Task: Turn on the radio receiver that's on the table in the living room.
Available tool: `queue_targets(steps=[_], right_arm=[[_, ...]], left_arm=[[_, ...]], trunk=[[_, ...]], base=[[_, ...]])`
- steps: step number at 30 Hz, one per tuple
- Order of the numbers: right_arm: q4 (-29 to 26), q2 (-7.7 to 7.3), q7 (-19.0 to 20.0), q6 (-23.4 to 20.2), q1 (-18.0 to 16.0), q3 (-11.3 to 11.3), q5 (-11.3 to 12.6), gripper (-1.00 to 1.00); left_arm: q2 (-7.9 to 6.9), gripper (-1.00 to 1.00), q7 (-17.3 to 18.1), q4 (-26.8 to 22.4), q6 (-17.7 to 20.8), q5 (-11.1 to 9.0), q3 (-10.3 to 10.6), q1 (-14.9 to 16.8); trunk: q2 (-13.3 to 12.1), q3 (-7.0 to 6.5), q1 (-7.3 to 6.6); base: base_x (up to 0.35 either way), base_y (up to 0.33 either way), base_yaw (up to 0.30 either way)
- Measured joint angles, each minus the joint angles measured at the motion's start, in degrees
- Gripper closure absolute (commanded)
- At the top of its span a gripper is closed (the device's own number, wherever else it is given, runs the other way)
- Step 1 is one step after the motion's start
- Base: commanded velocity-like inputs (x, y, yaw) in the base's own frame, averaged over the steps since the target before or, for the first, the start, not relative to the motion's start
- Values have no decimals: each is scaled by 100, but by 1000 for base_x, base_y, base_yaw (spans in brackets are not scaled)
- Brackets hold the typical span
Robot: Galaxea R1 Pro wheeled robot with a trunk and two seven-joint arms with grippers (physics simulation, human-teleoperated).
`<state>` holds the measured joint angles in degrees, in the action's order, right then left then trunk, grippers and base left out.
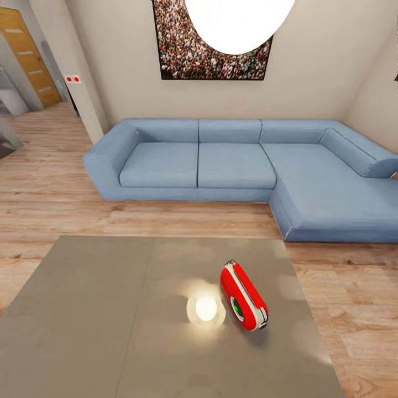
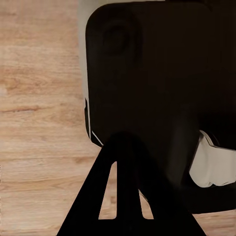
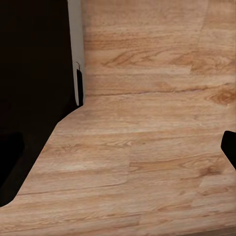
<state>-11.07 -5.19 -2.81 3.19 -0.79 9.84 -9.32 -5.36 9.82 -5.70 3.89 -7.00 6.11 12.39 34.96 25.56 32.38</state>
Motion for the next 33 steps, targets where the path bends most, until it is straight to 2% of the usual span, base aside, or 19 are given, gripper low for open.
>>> queue_targets(steps=[33], right_arm=[[1,9,0,-2,0,9,6,-100]], left_arm=[[-9,100,2,-1,-2,19,5,0]], trunk=[[0,-295,0]], base=[[0,0,0]])
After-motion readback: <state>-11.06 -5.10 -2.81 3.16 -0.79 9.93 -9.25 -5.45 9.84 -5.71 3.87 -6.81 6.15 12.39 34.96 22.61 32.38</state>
